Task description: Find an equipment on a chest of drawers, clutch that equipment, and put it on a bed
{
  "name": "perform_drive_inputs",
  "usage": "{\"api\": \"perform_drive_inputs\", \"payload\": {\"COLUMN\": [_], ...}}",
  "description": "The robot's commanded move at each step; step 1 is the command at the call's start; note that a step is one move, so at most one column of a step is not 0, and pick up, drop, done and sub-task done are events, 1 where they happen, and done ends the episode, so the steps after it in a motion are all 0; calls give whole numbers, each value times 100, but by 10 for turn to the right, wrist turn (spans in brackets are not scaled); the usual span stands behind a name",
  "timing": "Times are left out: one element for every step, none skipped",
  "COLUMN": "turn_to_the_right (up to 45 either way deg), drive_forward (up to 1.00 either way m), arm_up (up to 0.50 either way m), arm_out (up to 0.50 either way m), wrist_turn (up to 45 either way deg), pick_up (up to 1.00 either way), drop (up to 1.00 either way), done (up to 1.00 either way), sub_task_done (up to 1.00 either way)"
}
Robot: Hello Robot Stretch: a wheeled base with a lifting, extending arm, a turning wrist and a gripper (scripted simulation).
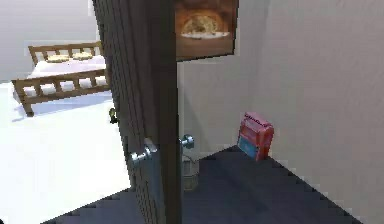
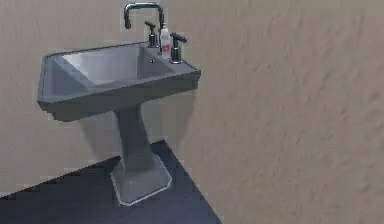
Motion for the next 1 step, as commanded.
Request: {"api": "perform_drive_inputs", "payload": {"turn_to_the_right": [-450], "drive_forward": [0], "arm_up": [0], "arm_out": [0], "wrist_turn": [0], "pick_up": [0], "drop": [0], "done": [0], "sub_task_done": [0]}}
